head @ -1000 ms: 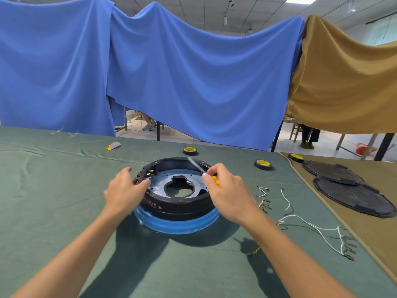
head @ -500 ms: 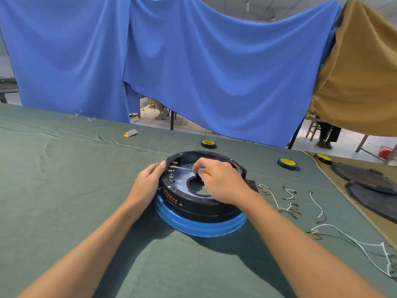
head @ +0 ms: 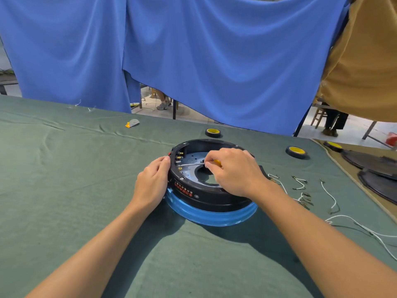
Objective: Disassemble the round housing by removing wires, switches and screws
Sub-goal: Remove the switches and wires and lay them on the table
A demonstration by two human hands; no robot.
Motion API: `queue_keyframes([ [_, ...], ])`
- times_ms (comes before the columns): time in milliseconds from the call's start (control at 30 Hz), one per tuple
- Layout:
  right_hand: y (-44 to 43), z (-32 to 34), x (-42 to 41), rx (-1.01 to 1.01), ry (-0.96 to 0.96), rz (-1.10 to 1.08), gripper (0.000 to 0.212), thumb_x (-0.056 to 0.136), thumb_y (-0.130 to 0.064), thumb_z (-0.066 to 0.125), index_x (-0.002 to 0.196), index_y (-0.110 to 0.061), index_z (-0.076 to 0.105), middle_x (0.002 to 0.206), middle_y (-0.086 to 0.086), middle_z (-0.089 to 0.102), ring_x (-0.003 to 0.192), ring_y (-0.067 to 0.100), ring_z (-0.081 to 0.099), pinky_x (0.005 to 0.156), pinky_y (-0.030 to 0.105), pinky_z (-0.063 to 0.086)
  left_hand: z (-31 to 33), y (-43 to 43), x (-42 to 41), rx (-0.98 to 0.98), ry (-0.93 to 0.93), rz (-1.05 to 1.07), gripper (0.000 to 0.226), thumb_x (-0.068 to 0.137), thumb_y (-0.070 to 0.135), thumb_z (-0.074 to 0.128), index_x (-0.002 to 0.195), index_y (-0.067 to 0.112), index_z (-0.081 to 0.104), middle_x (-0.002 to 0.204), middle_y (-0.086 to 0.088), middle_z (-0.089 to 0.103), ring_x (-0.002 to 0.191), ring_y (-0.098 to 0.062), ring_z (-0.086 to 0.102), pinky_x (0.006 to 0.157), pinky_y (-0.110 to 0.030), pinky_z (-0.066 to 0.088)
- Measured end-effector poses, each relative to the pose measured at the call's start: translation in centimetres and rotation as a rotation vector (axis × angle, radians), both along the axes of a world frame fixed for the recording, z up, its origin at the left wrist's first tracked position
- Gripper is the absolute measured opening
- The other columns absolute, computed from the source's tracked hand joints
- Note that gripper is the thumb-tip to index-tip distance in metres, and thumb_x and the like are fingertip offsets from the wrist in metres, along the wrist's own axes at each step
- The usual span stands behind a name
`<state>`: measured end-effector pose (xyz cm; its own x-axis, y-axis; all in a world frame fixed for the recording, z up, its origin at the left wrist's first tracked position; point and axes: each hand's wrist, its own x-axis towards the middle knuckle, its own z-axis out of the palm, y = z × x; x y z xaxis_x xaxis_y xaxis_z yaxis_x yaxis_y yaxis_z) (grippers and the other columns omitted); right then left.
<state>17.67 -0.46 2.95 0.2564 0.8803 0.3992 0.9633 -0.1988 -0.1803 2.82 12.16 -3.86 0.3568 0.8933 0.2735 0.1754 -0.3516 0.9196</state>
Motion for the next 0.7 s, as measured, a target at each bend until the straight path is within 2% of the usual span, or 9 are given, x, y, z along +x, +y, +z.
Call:
queue_keyframes([
  [67, 0.0, -0.1, -0.3, 0.036, -0.069, -0.016, 0.02, 0.096, -0.033, 0.042, 0.092, -0.031, 0.062, 0.086, -0.01, 0.061, 0.083, 0.019, 0.052, 0.078, 0.037, 0.034, -0.1, 0.1, 0.2, 0.011, -0.01, 0.006, 0.035, 0.104, 0.033, 0.038, 0.103, 0.023, 0.071, 0.098, 0.021, 0.065, 0.1, -0.011, 0.054, 0.078, -0.02, 0.036],
  [167, 0.1, 0.0, -0.9, 0.03, -0.1, -0.027, 0.019, 0.094, -0.031, 0.042, 0.089, -0.03, 0.06, 0.083, -0.008, 0.06, 0.082, 0.021, 0.051, 0.075, 0.037, 0.029, -0.3, 0.3, 0.4, 0.054, 0.009, 0.034, 0.037, 0.105, 0.03, 0.036, 0.114, 0.018, 0.07, 0.12, 0.009, 0.063, 0.105, -0.007, 0.05, 0.087, -0.024, 0.031],
  [267, 0.1, -0.2, -1.3, 0.042, -0.125, -0.06, 0.02, 0.093, -0.028, 0.041, 0.087, -0.029, 0.061, 0.08, -0.007, 0.058, 0.081, 0.022, 0.048, 0.073, 0.037, 0.026, -0.4, 0.4, 0.5, 0.093, 0.043, 0.047, 0.04, 0.106, 0.031, 0.035, 0.115, 0.014, 0.07, 0.13, 0.005, 0.061, 0.106, -0.007, 0.048, 0.093, -0.026, 0.031],
  [467, 0.1, -0.3, -1.4, 0.057, -0.153, -0.067, 0.021, 0.093, -0.028, 0.042, 0.087, -0.03, 0.061, 0.075, -0.007, 0.054, 0.079, 0.022, 0.046, 0.074, 0.038, 0.027, -0.1, 0.0, 0.4, 0.111, 0.076, 0.06, 0.042, 0.105, 0.03, 0.033, 0.115, 0.011, 0.069, 0.137, 0.001, 0.058, 0.12, -0.018, 0.052, 0.099, -0.03, 0.032],
  [567, 0.2, -0.2, -1.6, 0.058, -0.169, -0.066, 0.019, 0.091, -0.025, 0.044, 0.085, -0.029, 0.061, 0.074, -0.007, 0.053, 0.079, 0.022, 0.045, 0.073, 0.037, 0.026, 0.1, 0.0, 0.4, 0.085, 0.114, 0.076, 0.041, 0.104, 0.034, 0.035, 0.122, 0.016, 0.067, 0.14, 0.004, 0.056, 0.124, -0.018, 0.049, 0.094, -0.028, 0.028],
  [700, 0.3, -0.1, -1.7, 0.061, -0.188, -0.04, 0.018, 0.089, -0.023, 0.045, 0.086, -0.028, 0.062, 0.076, -0.005, 0.057, 0.081, 0.022, 0.046, 0.073, 0.037, 0.026, 0.1, -0.5, 0.7, 0.096, 0.171, 0.094, 0.041, 0.104, 0.037, 0.033, 0.115, 0.019, 0.068, 0.142, 0.007, 0.053, 0.124, -0.023, 0.05, 0.089, -0.029, 0.026],
])
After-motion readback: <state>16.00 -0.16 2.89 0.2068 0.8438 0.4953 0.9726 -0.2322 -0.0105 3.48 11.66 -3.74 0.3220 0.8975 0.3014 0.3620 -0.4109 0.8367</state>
